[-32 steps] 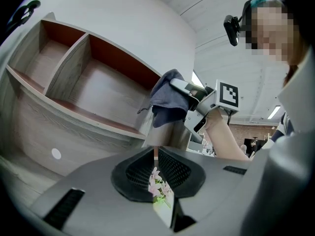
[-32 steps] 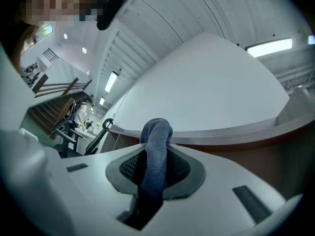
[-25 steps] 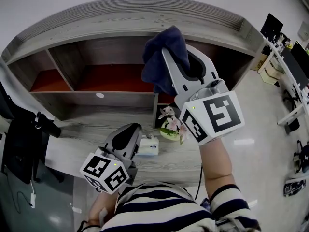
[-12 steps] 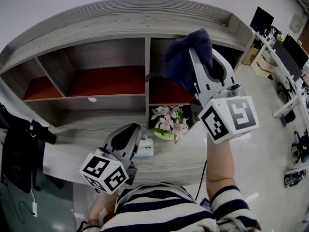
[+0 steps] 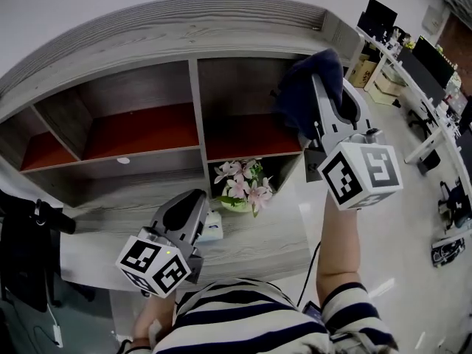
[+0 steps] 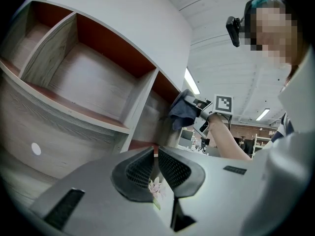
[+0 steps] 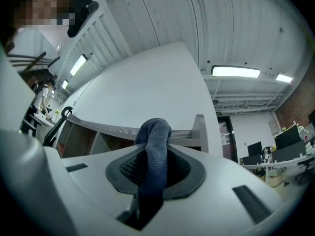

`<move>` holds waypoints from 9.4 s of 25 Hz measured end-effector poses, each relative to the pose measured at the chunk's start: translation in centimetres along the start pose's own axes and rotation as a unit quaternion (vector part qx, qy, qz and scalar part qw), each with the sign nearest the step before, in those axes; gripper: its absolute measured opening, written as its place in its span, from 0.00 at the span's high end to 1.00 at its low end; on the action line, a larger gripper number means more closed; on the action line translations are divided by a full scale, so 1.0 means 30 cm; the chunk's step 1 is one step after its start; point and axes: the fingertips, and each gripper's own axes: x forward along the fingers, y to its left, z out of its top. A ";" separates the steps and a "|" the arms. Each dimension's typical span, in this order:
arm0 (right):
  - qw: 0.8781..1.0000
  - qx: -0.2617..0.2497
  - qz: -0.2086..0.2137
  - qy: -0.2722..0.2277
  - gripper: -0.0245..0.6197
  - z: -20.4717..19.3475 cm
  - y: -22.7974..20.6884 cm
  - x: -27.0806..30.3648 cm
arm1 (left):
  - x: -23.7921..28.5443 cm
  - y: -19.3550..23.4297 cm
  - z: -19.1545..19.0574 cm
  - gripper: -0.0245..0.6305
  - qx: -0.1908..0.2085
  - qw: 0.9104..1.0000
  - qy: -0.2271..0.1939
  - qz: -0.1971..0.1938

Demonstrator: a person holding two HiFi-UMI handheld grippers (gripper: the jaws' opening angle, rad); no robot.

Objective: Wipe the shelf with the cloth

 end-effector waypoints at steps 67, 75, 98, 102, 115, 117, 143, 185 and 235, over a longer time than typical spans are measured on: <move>0.989 0.008 -0.126 0.071 0.84 -0.402 -0.216 -0.227 | 0.005 0.024 -0.009 0.90 -0.012 1.000 -0.001 0.004; 0.985 0.027 -0.135 0.104 0.84 -0.525 -0.218 -0.268 | 0.010 0.024 -0.019 0.90 -0.013 1.000 0.002 0.005; 0.994 0.088 -0.010 0.060 0.84 -0.372 0.020 -0.237 | -0.029 0.053 -0.023 0.90 -0.022 0.999 -0.008 0.034; 0.993 0.105 0.036 0.047 0.84 -0.336 0.110 -0.155 | -0.055 0.067 -0.015 0.90 -0.021 0.999 -0.014 0.047; 0.984 0.075 0.129 0.099 0.84 -0.422 0.371 0.094 | -0.145 0.114 -0.010 0.90 -0.026 0.996 -0.027 0.086; 0.983 0.049 0.131 0.122 0.84 -0.479 0.395 0.115 | -0.155 0.118 -0.012 0.90 -0.027 0.995 -0.028 0.089; 0.929 -0.216 0.180 0.242 0.84 -0.764 0.471 0.078 | -0.103 0.105 -0.022 0.90 -0.027 0.997 -0.016 0.066; 0.876 -0.351 -0.034 0.328 0.84 -0.766 0.035 -0.078 | -0.016 0.059 -0.060 0.90 -0.035 0.999 0.008 0.011; 0.965 0.207 0.159 0.013 0.84 -0.287 0.455 0.264 | -0.129 0.136 -0.036 0.90 -0.026 0.996 -0.011 0.086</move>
